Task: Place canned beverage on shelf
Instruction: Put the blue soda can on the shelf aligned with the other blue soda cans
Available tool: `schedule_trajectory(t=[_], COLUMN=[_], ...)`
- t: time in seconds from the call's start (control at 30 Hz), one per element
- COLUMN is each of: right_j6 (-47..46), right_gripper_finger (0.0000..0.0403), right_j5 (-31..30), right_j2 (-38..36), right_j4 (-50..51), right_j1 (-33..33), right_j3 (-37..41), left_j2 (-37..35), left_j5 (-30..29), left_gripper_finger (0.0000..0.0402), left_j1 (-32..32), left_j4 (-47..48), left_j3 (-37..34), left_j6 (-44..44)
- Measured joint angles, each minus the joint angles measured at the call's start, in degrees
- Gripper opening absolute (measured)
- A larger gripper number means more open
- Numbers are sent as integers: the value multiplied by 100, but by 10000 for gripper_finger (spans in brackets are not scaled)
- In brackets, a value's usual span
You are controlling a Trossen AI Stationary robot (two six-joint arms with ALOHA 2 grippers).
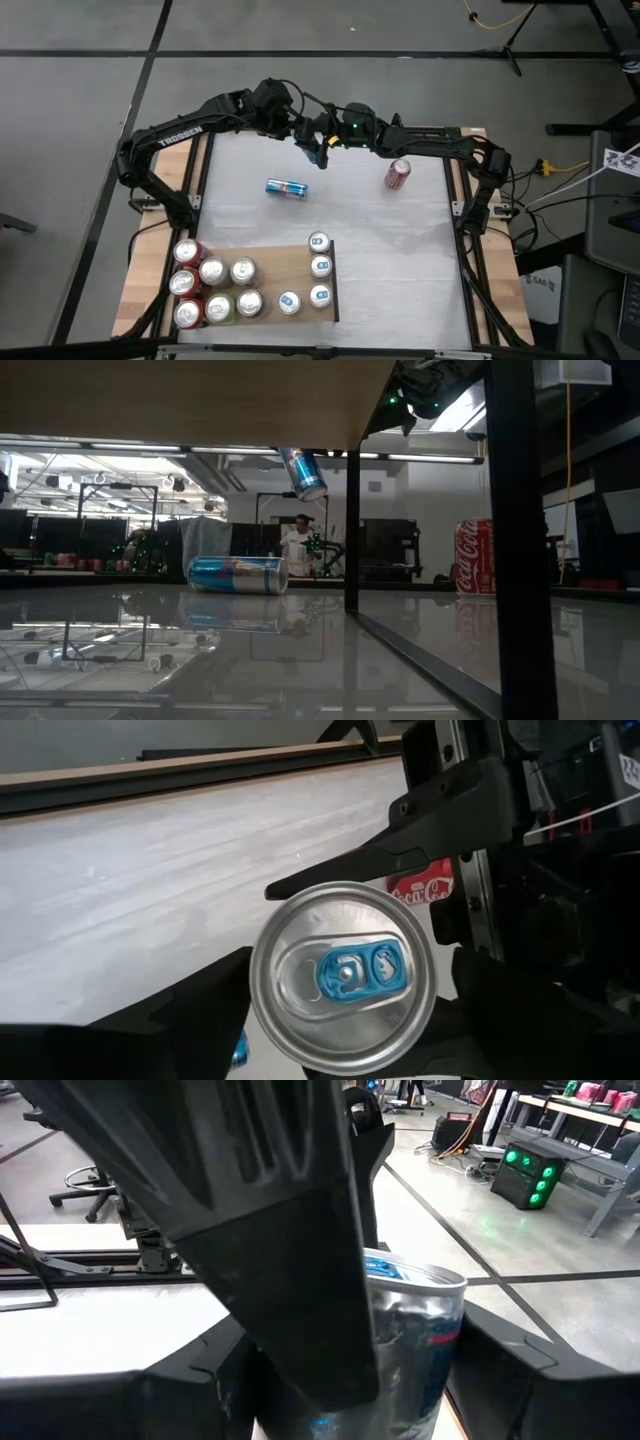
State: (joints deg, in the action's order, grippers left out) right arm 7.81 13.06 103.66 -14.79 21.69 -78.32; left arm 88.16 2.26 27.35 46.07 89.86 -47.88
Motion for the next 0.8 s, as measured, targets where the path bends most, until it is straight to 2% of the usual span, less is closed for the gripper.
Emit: schedule_trajectory(t=[0.5, 0.8], right_j6=[-5, -4], right_gripper_finger=[246, 270], right_j5=[0, 0], right_j2=[2, 7], right_j4=[-4, -4], right_j1=[2, 2], right_j3=[0, 0], left_j2=[0, 0], left_j5=[-13, -64], left_gripper_finger=[220, 209], left_j1=[0, -2], left_j4=[229, 227], left_j3=[0, 0], left_j6=[189, 196])
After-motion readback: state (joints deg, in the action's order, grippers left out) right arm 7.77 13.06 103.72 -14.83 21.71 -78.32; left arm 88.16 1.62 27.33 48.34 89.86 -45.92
